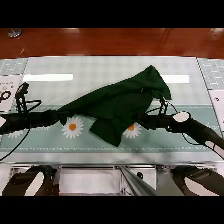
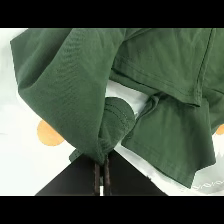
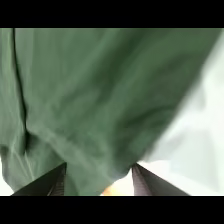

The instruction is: Fold the shirts.

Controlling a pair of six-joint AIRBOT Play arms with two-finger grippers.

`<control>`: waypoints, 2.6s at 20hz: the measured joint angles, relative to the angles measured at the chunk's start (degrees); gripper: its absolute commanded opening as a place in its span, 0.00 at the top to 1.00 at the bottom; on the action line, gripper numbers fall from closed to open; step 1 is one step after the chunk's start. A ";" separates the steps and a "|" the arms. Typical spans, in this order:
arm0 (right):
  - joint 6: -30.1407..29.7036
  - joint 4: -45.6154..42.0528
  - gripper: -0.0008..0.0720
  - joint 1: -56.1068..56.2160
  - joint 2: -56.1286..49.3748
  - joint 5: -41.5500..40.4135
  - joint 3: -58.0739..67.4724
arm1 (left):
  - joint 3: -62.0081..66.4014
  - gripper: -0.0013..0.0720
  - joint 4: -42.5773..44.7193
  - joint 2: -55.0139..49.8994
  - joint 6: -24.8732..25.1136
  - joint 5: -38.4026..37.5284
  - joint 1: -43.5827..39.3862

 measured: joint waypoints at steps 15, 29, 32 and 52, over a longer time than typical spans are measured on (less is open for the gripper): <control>-0.61 -1.36 0.93 7.91 4.26 -12.70 5.44 | 3.02 0.95 -3.06 0.00 -0.02 2.10 0.85; 3.89 -18.78 0.93 -15.67 36.54 0.76 45.53 | 41.16 0.95 -31.36 4.96 13.35 34.14 14.91; 5.49 -19.10 0.93 -17.31 37.46 2.12 50.97 | 44.94 0.95 -31.80 8.79 15.43 35.04 15.26; 20.85 -51.15 0.93 -18.29 36.79 26.21 80.08 | 61.29 0.95 -0.90 21.70 1.79 -4.11 15.43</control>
